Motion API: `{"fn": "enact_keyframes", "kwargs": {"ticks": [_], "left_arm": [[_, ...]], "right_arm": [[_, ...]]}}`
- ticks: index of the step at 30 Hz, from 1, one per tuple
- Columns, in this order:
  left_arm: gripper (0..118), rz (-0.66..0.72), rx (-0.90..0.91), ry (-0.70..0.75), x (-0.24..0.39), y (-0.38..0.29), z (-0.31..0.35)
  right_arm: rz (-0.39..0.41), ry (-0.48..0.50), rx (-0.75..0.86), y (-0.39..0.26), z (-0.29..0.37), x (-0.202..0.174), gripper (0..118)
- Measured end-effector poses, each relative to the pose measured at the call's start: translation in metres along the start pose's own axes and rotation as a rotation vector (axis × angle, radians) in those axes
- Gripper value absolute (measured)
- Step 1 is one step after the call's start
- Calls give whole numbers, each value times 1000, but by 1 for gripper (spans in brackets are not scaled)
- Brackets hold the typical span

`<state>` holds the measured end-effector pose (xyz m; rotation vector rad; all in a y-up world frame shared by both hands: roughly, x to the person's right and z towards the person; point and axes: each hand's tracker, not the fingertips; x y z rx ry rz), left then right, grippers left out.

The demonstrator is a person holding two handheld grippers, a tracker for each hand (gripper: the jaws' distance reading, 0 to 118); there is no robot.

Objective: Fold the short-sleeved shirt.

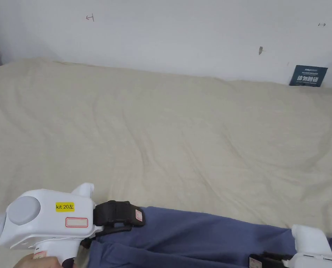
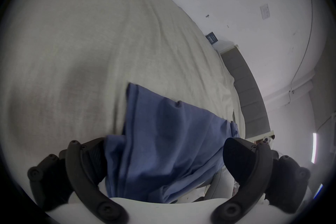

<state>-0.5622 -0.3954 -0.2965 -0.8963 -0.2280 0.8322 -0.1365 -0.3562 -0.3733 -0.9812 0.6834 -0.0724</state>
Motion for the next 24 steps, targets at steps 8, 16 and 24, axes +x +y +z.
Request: {"fn": "enact_keyframes", "kwargs": {"ticks": [8,16,24], "left_arm": [[10,116,-37,9,-9,0,-30],[10,0,9,137,58,-1,0],[10,-118,47,151,182,-3,-26]], "right_arm": [[-22,5,5,-5,8,10,0],[-79,12,61,-5,32,43,0],[-129,35,112,-11,61,88,0]]}}
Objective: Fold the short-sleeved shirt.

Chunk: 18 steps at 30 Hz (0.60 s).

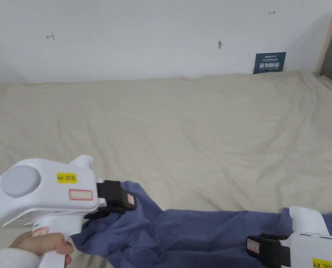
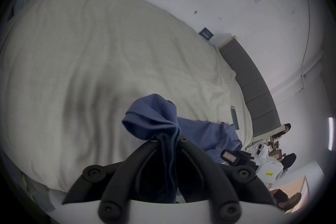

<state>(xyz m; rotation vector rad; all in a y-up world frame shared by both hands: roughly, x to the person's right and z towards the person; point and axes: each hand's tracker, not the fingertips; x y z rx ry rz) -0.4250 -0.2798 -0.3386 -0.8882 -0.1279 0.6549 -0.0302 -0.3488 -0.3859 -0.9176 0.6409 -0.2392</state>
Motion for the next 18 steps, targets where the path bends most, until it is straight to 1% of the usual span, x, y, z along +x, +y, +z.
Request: {"fn": "enact_keyframes", "kwargs": {"ticks": [1,6,7,10,13,14,15,16,17,18], "left_arm": [[10,-37,-25,-11,17,-1,-11],[10,-60,-145,-22,79,-12,-88],[10,-89,-187,-28,89,-15,-107],[10,-122,-239,22,113,-25,-150],[10,-124,-271,15,128,-29,-181],[15,-117,-279,12,132,-30,-189],[28,-134,-296,1,135,-31,-196],[56,-138,-314,-13,139,-33,-201],[97,-161,-337,-27,145,-37,-203],[117,-183,-349,-49,151,-41,-203]], "right_arm": [[0,3,9,0,5,6,0],[-30,-3,50,3,30,37,0],[-34,-10,58,3,36,44,0],[-58,-33,76,1,49,61,0],[-68,-36,85,-4,57,72,0],[-74,-42,88,-5,58,75,0],[-79,-46,88,-7,59,78,0],[-89,-50,88,-9,58,80,0],[-99,-49,87,-10,59,83,0],[-105,-47,86,-11,59,84,0]]}}
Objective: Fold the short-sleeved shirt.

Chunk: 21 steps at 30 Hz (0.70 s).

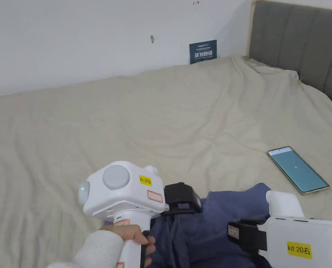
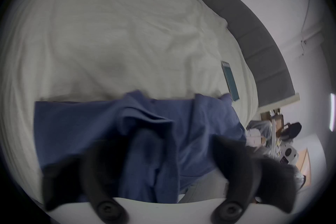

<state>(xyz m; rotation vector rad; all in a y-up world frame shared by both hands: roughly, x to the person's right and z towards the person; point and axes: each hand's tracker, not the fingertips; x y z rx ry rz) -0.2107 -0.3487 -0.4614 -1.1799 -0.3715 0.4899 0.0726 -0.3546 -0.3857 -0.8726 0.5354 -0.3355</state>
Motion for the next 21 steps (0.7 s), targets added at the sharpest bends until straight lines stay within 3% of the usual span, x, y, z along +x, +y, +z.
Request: {"fn": "enact_keyframes", "kwargs": {"ticks": [4,11,12,13,14,16,19,21], "left_arm": [[118,-43,39,-105,14,0,13],[115,-22,93,-92,-18,-11,69],[105,-24,110,-81,-26,-16,77],[86,-9,146,-48,-33,-20,86],[55,-14,166,-16,-41,-24,94],[11,33,192,38,-58,-28,100],[4,99,159,106,-81,-33,95],[3,81,151,62,-86,-39,90]], "right_arm": [[5,-9,-6,-1,-1,0,0],[23,-12,8,1,4,-7,0],[26,-15,8,1,5,-8,0],[28,-19,11,1,5,-8,0],[30,-20,14,1,5,-8,0],[28,-24,17,1,5,-9,0],[26,-24,15,1,2,-12,0],[35,-22,12,1,2,-15,0]]}}
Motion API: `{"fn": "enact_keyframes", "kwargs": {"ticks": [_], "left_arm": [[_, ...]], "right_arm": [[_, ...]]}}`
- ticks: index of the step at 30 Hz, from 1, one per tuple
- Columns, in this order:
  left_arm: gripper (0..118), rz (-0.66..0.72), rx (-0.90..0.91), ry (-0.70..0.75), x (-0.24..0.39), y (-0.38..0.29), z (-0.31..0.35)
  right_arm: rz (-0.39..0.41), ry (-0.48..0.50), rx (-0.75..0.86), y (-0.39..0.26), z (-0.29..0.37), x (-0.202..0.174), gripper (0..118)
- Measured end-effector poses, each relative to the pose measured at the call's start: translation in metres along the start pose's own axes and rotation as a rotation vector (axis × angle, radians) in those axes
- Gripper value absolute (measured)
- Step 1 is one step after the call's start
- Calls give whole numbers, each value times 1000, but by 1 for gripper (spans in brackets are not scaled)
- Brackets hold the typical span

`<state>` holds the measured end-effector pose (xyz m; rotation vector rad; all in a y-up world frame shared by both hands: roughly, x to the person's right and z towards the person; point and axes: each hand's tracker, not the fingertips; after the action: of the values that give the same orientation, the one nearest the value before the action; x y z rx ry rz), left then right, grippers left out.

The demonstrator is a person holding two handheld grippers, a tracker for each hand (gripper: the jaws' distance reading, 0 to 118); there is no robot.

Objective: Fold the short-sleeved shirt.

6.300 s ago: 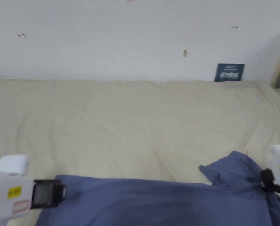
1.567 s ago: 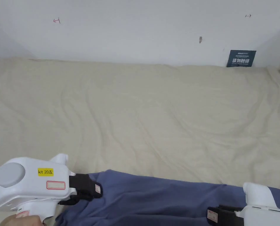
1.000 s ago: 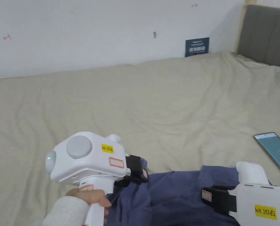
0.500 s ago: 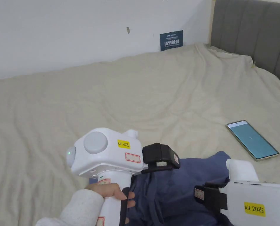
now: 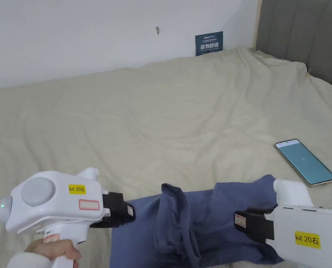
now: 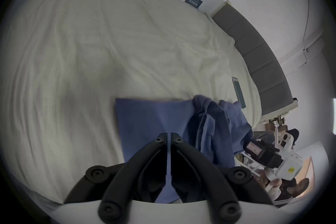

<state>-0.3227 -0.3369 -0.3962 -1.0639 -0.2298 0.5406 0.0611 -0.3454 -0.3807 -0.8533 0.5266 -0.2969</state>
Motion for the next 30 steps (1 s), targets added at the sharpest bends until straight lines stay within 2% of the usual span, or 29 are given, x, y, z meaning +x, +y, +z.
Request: {"fn": "enact_keyframes", "kwargs": {"ticks": [2,11,16,21,24,28,30], "left_arm": [[3,-11,-31,-68,4,-2,-7],[3,-50,-108,-57,18,2,-46],[3,-64,-175,-44,39,0,-70],[3,-63,-174,-136,68,2,-82],[3,-31,-227,-297,85,1,-90],[3,-125,-257,-229,112,-5,-107],[3,-94,-251,-306,113,-6,-100]], "right_arm": [[11,5,-4,0,0,-3,0],[35,-3,-12,0,1,-2,0],[6,-8,-10,1,1,7,0],[7,-10,0,4,8,15,0],[-6,-30,7,5,13,23,0],[-33,-51,23,4,22,32,0],[-39,-62,29,3,29,34,0]]}}
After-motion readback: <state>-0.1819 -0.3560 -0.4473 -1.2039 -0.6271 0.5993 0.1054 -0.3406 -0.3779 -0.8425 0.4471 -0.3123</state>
